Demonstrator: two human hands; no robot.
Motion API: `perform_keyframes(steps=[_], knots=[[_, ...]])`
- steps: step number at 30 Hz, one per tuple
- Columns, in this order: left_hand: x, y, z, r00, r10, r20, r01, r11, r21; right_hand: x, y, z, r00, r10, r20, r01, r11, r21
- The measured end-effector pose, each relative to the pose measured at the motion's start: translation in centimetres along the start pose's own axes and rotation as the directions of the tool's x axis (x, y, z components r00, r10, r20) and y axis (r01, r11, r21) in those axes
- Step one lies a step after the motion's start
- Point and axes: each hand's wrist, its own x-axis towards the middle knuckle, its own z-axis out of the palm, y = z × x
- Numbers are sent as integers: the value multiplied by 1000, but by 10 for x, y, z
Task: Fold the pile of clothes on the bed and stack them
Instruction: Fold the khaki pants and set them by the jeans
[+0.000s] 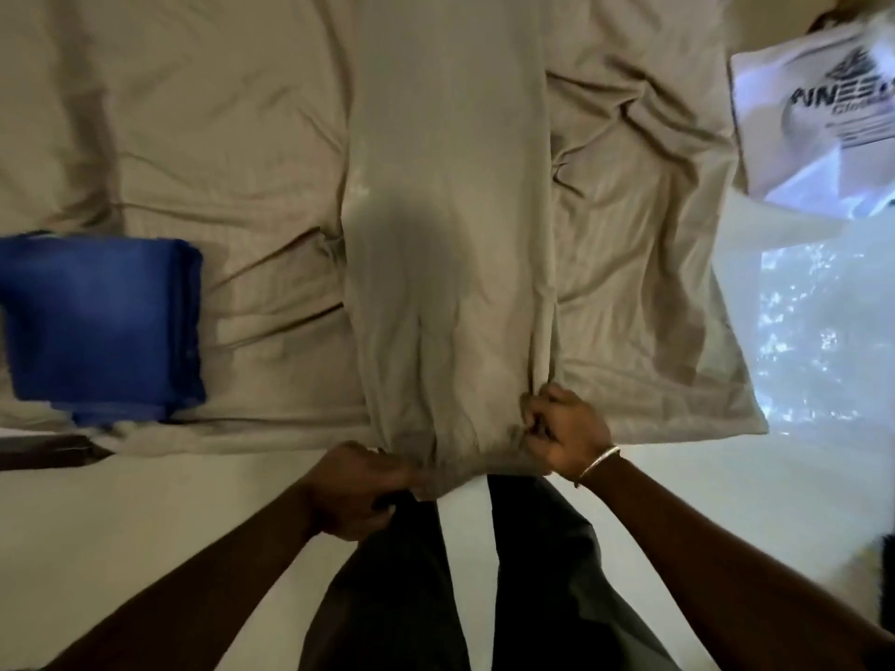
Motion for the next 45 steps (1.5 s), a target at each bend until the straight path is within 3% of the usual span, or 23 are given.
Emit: perform_keyframes(steps=[3,5,7,9,11,13,16,20,23,25,27,28,30,31,34,38,41,43,45], knots=[[42,-16,-9,939,-76,-336,105,992,67,29,-11,-3,932,-113,-345,79,991,-112],[91,-30,-19,863,-195,-466,266,960,91,65,-19,-11,886,-202,-417,116,968,-224],[143,-46,-41,814,-288,-505,407,902,142,106,-21,-18,883,-246,-401,124,943,-308],[181,-73,-59,734,-443,-515,577,807,127,144,-9,-24,926,-168,-339,41,935,-354],[194,-102,-59,587,-612,-530,727,686,12,167,16,-28,953,12,-303,-119,934,-337],[195,-121,-51,513,-667,-541,772,634,-50,178,45,-33,921,206,-331,-303,912,-277],[187,-123,-49,525,-620,-582,764,645,2,177,60,-47,874,223,-432,-354,901,-251],[230,-146,-100,603,-437,-667,677,723,139,241,38,-101,830,-112,-546,-68,952,-298],[293,-180,-163,624,-348,-699,626,758,182,324,1,-150,808,-344,-478,121,891,-438],[331,-208,-206,636,-371,-676,631,755,180,372,-14,-173,836,-395,-380,159,838,-522],[350,-235,-227,586,-452,-672,691,712,124,404,-2,-184,888,-268,-374,61,875,-480],[356,-246,-230,544,-487,-684,725,683,90,416,11,-191,894,-132,-428,-53,918,-393],[365,-261,-223,466,-493,-735,773,631,66,434,36,-211,814,133,-565,-252,958,-138],[366,-261,-214,441,-471,-764,783,617,72,437,44,-221,772,168,-613,-268,961,-74],[375,-269,-205,412,-462,-785,772,634,32,462,56,-247,726,67,-685,-213,968,-131],[382,-269,-208,445,-495,-746,762,647,25,484,70,-232,679,98,-727,-286,948,-140],[380,-261,-218,442,-507,-740,767,642,18,491,73,-224,686,122,-717,-290,950,-117],[383,-258,-240,406,-526,-747,745,664,-63,495,76,-222,677,135,-723,-296,950,-101],[395,-268,-278,311,-529,-790,739,657,-149,498,79,-218,681,135,-720,-298,949,-104]])
